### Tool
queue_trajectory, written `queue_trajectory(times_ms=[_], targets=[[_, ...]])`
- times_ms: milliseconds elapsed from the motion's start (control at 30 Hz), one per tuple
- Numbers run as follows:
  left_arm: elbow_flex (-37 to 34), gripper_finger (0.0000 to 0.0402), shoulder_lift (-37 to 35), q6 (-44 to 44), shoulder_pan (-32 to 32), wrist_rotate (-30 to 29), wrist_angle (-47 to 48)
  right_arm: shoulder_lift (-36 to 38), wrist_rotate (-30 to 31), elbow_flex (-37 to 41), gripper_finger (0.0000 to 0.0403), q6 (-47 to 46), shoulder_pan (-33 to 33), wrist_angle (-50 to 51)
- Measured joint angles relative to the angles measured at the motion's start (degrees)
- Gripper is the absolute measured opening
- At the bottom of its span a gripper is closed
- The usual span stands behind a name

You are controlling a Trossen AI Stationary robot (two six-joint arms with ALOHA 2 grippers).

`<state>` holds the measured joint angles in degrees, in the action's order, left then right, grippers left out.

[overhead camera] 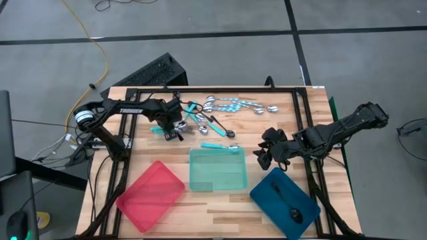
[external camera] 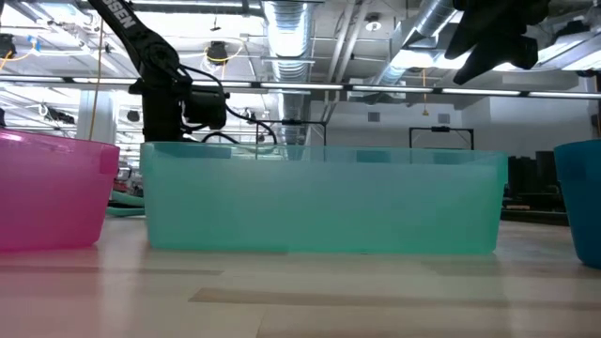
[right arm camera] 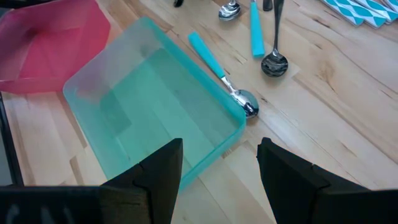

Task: Sort silverware by color (type)

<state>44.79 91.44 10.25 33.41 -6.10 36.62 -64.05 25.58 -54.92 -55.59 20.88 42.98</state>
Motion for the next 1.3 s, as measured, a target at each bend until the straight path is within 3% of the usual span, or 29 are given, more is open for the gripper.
queue_trajectory(times_ms=[67,500,667,1067,1300], targets=[[0.0,0.0018,-0.5,-1.6,0.0,-0.6,0.0,0.0,0.0,0.0,0.023,0.0,0.0,0.0],[1.9,0.0018,-9.2,-8.9,0.1,2.7,5.0,0.0,0.4,0.0,0.023,0.2,-0.2,-0.5],[3.2,0.0018,-15.0,-13.6,0.1,5.5,4.7,0.0,3.5,0.0,0.023,2.4,-0.2,-5.2],[4.6,0.0018,-33.4,-27.3,-2.7,16.3,-8.2,0.0,6.5,0.0,0.023,17.3,-7.7,-25.4],[4.6,0.0018,-41.3,-33.6,-7.3,18.7,-20.7,-4.2,3.0,-0.1,0.023,27.8,-14.7,-46.6]])
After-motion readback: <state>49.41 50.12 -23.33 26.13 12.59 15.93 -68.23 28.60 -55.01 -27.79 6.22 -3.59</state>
